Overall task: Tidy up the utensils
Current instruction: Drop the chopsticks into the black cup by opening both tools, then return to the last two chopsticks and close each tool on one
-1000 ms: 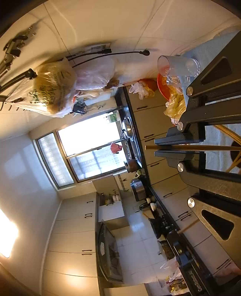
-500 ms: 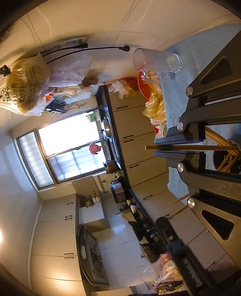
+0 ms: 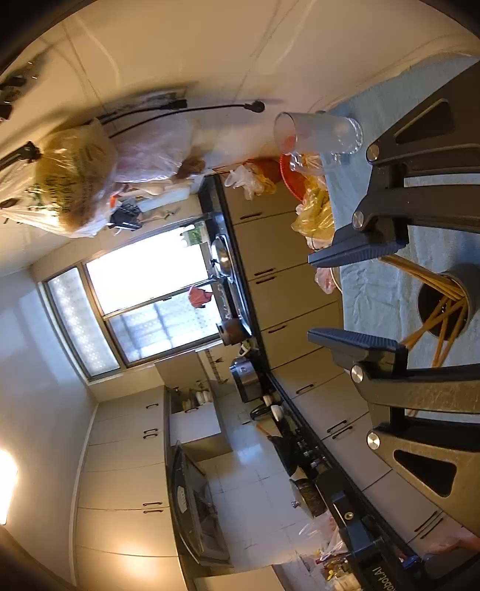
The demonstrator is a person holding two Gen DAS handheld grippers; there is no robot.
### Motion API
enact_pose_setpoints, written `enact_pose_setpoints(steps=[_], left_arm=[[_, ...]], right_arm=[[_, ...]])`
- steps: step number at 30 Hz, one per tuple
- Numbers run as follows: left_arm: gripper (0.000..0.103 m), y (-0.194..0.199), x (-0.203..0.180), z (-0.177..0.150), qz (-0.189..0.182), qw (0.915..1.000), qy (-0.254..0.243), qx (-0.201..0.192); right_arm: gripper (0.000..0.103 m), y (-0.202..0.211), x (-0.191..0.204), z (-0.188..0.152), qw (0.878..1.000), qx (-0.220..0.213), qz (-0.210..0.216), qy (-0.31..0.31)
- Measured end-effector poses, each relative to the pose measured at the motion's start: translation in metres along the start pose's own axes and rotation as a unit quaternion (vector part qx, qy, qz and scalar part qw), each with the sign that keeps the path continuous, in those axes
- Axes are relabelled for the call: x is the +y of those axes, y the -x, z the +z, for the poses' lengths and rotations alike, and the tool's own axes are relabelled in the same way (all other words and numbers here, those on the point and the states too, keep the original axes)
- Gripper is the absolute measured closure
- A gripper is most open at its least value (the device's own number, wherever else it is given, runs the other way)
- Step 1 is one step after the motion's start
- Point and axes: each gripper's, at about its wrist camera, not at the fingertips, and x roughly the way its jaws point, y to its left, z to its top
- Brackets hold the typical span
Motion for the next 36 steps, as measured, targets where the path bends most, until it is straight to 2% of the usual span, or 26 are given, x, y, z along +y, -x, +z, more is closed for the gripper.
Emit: enact_pose_setpoints(steps=[6, 10, 15, 20, 26, 31, 36], left_arm=[[0.041, 0.053, -0.002, -0.007, 0.003, 0.9996, -0.016, -0.022], [0.032, 0.09, -0.003, -0.02, 0.015, 0.9982, -0.045, -0.036], [0.027, 0.116, -0.004, -0.05, 0.04, 0.9958, -0.08, -0.022], [0.026, 0.116, 0.004, -0.075, 0.061, 0.9947, -0.08, 0.023], [0.026, 0.103, 0.02, -0.094, 0.088, 0.9906, -0.074, 0.075], [0.026, 0.091, 0.028, -0.11, 0.097, 0.9875, -0.071, 0.102], [0.026, 0.07, 0.033, -0.126, 0.095, 0.9833, -0.073, 0.137]], right_arm=[[0.051, 0.053, 0.013, 0.007, 1.0, -0.02, -0.011, 0.02], [0.044, 0.088, 0.024, 0.006, 0.999, -0.027, -0.017, 0.044], [0.027, 0.133, 0.036, -0.005, 0.995, -0.03, -0.023, 0.091], [0.025, 0.161, 0.042, -0.02, 0.99, -0.014, -0.04, 0.134], [0.02, 0.18, 0.029, -0.033, 0.987, 0.011, -0.062, 0.149], [0.02, 0.177, 0.016, -0.054, 0.984, 0.05, -0.077, 0.154], [0.02, 0.156, -0.002, -0.08, 0.983, 0.098, -0.075, 0.135]])
